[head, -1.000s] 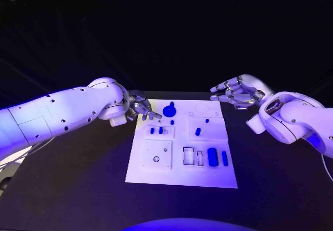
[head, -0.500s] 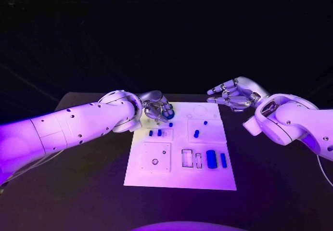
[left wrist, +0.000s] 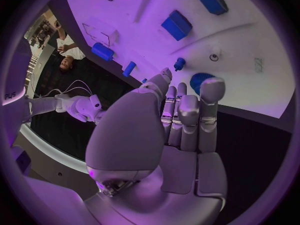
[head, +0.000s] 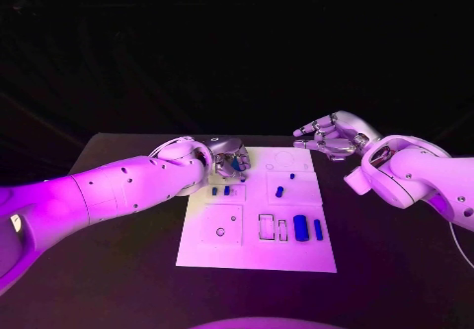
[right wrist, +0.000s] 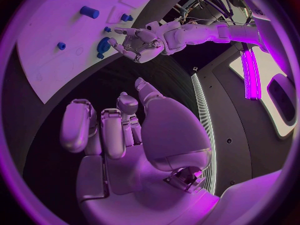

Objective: Assemble the parts on the task board

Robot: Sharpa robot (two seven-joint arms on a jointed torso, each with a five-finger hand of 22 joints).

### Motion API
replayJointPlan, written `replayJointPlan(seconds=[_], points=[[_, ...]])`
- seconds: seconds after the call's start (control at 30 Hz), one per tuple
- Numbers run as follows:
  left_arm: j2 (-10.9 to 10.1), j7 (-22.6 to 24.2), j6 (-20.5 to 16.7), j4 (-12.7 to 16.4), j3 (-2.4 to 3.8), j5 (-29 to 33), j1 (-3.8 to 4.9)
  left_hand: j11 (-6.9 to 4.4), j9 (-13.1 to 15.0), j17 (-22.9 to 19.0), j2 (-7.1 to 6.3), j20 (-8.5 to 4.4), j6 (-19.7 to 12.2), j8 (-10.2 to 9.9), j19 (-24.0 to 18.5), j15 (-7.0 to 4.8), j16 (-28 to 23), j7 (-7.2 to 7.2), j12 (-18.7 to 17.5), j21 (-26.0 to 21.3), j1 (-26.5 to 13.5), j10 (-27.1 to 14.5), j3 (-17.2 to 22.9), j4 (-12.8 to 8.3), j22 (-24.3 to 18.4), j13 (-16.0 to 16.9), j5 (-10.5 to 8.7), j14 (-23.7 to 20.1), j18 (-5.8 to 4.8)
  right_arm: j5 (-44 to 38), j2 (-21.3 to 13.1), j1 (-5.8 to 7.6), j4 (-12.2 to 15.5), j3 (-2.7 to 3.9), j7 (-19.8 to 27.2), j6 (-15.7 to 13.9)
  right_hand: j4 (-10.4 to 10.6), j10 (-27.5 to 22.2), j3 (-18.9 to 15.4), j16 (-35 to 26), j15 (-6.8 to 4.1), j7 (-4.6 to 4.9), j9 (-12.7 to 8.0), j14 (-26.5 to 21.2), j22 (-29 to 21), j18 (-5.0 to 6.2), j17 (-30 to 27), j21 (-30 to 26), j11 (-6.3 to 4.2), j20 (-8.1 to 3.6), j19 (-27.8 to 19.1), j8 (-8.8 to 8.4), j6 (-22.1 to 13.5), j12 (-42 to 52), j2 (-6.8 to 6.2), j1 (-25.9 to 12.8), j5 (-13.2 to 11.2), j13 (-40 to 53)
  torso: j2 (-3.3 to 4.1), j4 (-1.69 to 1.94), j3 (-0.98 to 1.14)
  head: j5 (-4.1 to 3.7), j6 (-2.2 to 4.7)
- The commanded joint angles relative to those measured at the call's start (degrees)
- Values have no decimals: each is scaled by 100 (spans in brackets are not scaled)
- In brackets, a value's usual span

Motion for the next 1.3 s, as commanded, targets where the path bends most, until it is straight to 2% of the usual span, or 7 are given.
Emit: replayJointPlan(seconds=[0.03,0.13,0.33,0.7,1.3], points=[[57,-37,78,-59,0,-423,-25,-8,-12,144,-12,-7,62,-43,70,0,159,1,-34,208,-62,68,45,-5,186,-28,-9,76,-80,-31,7,-5,-3,0,47,64,-11,-38,-26,-12,9,8,-1,366,3,80,525,-20,-9,1,-25,22,7,-14,27,34,34,4,2,-7,5,5,-22],[92,-88,151,-88,-2,-483,-43,-24,-36,336,-9,-15,137,-90,142,-12,379,-6,-78,457,-87,161,105,-21,414,-70,-7,157,-122,-31,5,-5,-5,0,49,65,-11,-38,-26,-12,9,8,-1,366,3,80,525,-20,-9,1,-25,22,7,-14,27,35,34,4,-1,9,2,-11,-34],[132,-182,314,-126,-4,-551,-57,-50,-65,643,-5,-31,260,-148,259,-34,710,-17,-133,884,-118,304,204,-60,803,-115,-10,273,-197,-31,7,-5,-1,0,51,67,-9,-33,-26,-11,9,8,0,367,6,80,527,-19,-9,1,-24,25,12,-7,30,37,41,9,-1,8,1,-16,-33],[178,-299,499,-146,-4,-606,-60,-79,-93,958,37,-50,393,-210,365,-67,1046,-32,-195,1284,-125,468,363,-138,1169,-140,-8,399,-268,-30,15,-5,-3,0,53,70,-9,-33,-26,-11,9,8,0,367,6,80,527,-19,-9,1,-24,25,12,-7,30,37,41,9,-5,11,-2,-12,-37],[313,-469,775,-302,-4,-654,-73,-84,-134,1086,88,-60,430,-301,447,-71,1204,-9,-248,1591,-146,573,532,-225,1450,-138,-20,455,-323,-30,28,-6,-3,0,57,77,-6,-25,-29,-11,9,7,2,367,4,80,527,-21,-9,1,-25,29,19,7,34,42,54,19,-2,6,1,-11,-51]])
